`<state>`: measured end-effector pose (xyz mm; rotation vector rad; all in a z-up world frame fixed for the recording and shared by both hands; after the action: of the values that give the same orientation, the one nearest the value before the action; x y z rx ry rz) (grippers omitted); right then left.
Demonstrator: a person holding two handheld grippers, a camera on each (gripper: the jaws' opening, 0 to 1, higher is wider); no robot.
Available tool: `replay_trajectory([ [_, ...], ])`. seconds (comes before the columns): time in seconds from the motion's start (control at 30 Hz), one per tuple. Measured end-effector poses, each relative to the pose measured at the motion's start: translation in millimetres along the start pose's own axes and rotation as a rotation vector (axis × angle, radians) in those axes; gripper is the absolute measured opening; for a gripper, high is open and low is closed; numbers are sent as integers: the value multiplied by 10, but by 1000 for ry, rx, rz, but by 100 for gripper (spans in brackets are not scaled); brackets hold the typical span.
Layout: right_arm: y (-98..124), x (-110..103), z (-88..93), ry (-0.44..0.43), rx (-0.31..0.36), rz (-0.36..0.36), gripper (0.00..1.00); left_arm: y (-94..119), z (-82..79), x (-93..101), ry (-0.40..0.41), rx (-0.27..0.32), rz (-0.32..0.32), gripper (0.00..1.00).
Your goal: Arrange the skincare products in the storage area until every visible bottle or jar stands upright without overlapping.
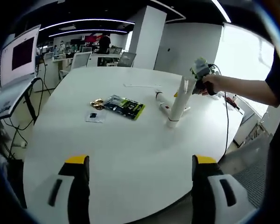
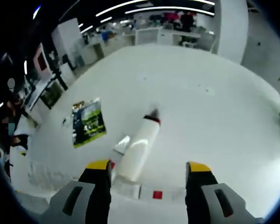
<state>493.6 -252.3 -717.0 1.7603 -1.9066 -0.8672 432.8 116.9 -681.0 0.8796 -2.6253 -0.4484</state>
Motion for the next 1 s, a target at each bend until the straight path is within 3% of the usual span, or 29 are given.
replay_trajectory([
  [0.43, -445, 6, -213, 14, -32, 22, 61, -2, 29, -30, 7, -13, -11, 84],
  [0.53, -543, 60, -206, 48, -63, 43, 60, -9, 35, -42, 13, -15, -13, 84],
  [1.0, -915, 121, -149, 16, -157, 80, 50, -8, 40, -99, 32, -13, -36, 81],
])
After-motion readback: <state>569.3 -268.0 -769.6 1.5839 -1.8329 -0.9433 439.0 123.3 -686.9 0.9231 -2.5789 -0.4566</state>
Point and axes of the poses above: the point that each gripper's makers call its tool centre point, and the gripper's own axes: y roughly backward along the fingers, x roughly to its right, z roughly out of its underside, the point moved 1 cm from there along y, roughly backward along the fingers, and after that the axes turned 11 degrees about x, right-handed, at the moved point
